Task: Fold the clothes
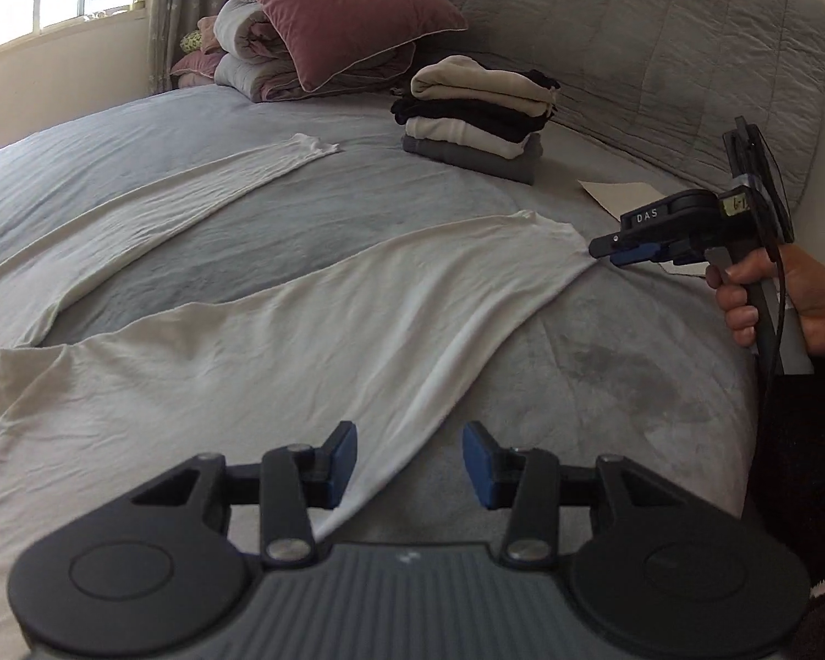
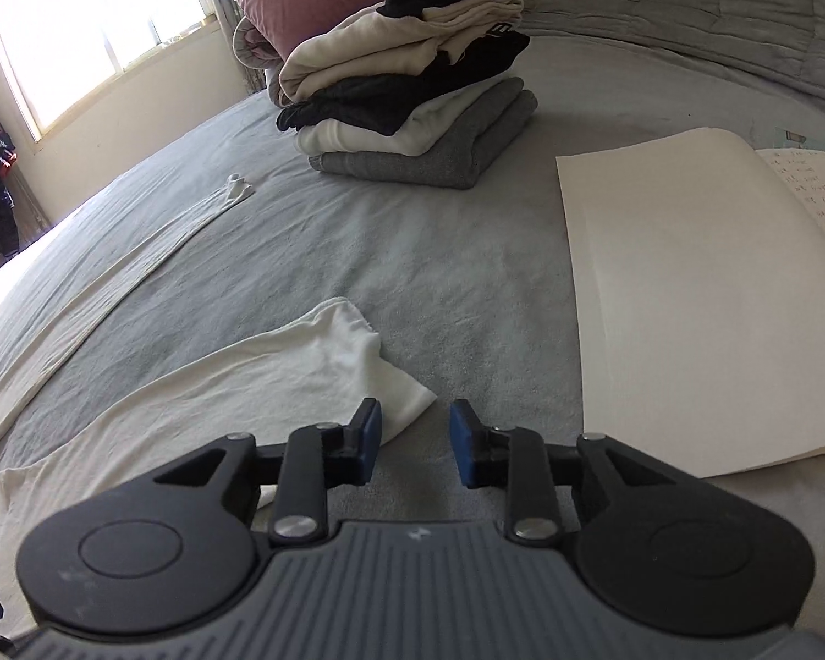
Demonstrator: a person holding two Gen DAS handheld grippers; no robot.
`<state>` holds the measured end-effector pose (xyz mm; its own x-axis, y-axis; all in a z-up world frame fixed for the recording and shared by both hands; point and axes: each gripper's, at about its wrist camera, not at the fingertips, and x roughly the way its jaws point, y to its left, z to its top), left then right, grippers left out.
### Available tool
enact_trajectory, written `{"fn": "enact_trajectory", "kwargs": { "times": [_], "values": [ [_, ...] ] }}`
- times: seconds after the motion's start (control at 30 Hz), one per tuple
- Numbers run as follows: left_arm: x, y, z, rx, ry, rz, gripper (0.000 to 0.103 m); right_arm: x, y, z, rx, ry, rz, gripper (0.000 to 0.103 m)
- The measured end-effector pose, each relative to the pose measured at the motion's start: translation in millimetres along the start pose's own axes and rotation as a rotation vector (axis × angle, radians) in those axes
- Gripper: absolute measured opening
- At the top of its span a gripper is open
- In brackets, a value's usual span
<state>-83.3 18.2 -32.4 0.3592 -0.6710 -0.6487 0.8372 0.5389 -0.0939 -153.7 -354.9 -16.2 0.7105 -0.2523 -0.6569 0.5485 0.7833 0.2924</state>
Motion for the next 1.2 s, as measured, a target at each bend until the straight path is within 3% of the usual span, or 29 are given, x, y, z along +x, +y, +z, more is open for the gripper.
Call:
{"fn": "enact_trajectory", "kwargs": {
  "times": [0.03, 0.1, 0.13, 0.23, 0.3, 0.4, 0.6, 0.73, 0.83, 0.9, 0.93, 1.0, 1.07, 1.2],
  "values": [
    [7, -6, 1, 0.024, 0.01, -0.002, 0.043, 1, -1, 1, 0.01, -0.003, 0.006, 0.028],
    [22, -18, 2, 0.078, 0.024, 0.031, 0.043, 4, 2, 0, -0.003, -0.007, 0.015, 0.015],
    [28, -24, 2, 0.107, 0.021, 0.057, 0.044, 5, 3, 0, -0.011, -0.003, 0.027, 0.001],
    [38, -33, 6, 0.122, 0.011, 0.095, 0.038, 3, 5, 2, -0.028, -0.014, 0.027, 0.001],
    [41, -32, 11, 0.093, 0.012, 0.117, 0.003, -2, 4, 5, -0.036, -0.031, 0.023, 0.001],
    [36, -37, 15, 0.116, -0.013, 0.138, 0.001, -10, 1, 11, -0.041, -0.051, 0.015, 0.001],
    [15, -42, 20, 0.096, -0.053, 0.062, 0.001, -31, 0, 18, -0.119, -0.072, 0.005, 0.001],
    [21, -35, 13, 0.04, -0.01, 0.01, 0.001, -30, -1, 10, -0.181, -0.041, -0.028, 0.001],
    [30, -33, 8, 0.034, 0.033, 0.012, 0.002, -20, -3, 1, -0.207, 0.009, -0.048, 0.001],
    [29, -33, 10, 0.024, 0.033, 0.002, 0.01, -17, -3, -2, -0.203, 0.016, -0.043, 0.003],
    [25, -32, 12, 0.015, 0.027, -0.012, 0.015, -19, -2, -1, -0.195, 0.002, -0.039, 0.011],
    [17, -31, 15, 0.005, -0.004, -0.032, 0.039, -21, -2, 6, -0.184, -0.016, -0.016, 0.019],
    [13, -29, 18, -0.005, -0.03, -0.033, 0.041, -20, -2, 16, -0.163, -0.034, 0.012, 0.045],
    [20, -22, 21, -0.047, -0.025, -0.035, 0.041, -1, 9, 30, -0.208, -0.033, 0.035, 0.045]
  ]
}}
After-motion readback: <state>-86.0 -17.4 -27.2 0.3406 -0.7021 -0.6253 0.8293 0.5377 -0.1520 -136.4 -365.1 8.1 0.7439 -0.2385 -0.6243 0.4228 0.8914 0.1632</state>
